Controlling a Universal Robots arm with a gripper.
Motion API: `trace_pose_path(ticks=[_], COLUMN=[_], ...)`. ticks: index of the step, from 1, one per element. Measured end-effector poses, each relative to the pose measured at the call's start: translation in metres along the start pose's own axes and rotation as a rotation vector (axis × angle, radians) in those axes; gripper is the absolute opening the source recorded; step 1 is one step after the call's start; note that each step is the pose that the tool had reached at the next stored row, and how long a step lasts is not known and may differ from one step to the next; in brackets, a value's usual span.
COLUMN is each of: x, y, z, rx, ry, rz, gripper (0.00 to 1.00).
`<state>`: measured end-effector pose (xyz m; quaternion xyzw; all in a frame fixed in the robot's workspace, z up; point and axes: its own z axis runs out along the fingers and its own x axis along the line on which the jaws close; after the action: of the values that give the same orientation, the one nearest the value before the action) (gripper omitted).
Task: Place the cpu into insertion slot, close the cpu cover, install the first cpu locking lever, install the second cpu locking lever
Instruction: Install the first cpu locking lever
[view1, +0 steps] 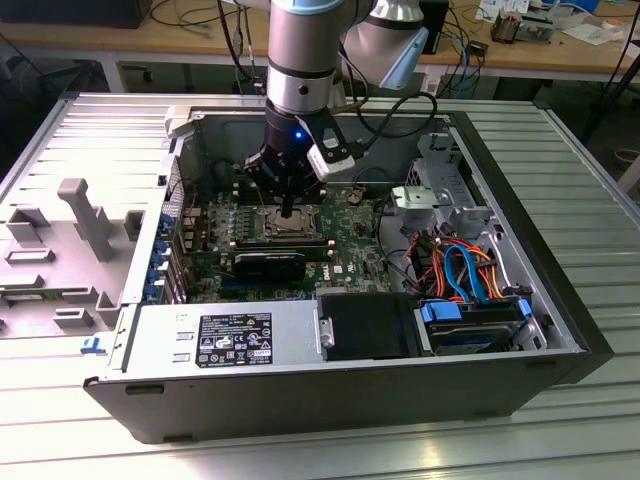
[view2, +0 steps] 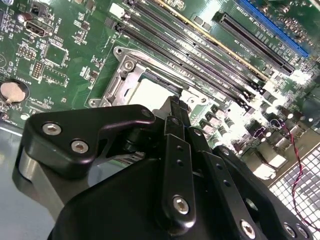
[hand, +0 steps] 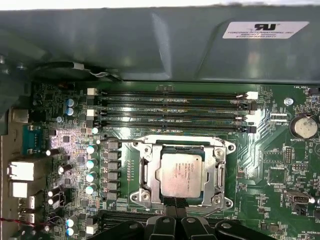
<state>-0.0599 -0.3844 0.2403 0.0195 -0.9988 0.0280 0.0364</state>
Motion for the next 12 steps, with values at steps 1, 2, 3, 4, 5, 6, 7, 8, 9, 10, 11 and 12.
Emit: trace_pose_path(ticks=[1,2,3,4,5,6,7,8,9,10,11,12], x=[0.0000,0.0001,0.0000,0.0000,0.0000,0.0000,-0.0001,-0.0002,-0.0002,-0.0001,-0.0001,-0.0001], y=[0.0000,0.0001,0.0001,0.0000,0.0001,0.0000,0.0001,0.0001,0.0001,0.0001,0.0000,0.0001], z=[0.0000,0.0001,0.0003,0.0004,0.0006,0.0007,0.0009,0.0009,0.0009,0.0008,0.0008,0.0008], rx=[0.0000,0.0003,0.0006,0.0010,0.0012,0.0016,0.0016,0.0016,0.0016,0.0018,0.0019,0.0019], ry=[-0.0002,-0.0070,-0.0165,-0.0251,-0.0349,-0.0439,-0.0486,-0.0494,-0.0502,-0.0507,-0.0507,-0.0507], rz=[0.000,0.001,0.001,0.001,0.002,0.003,0.003,0.003,0.003,0.003,0.003,0.003], gripper=[0.11,0.11,0.11,0.11,0.11,0.11,0.11,0.11,0.11,0.11,0.11,0.11])
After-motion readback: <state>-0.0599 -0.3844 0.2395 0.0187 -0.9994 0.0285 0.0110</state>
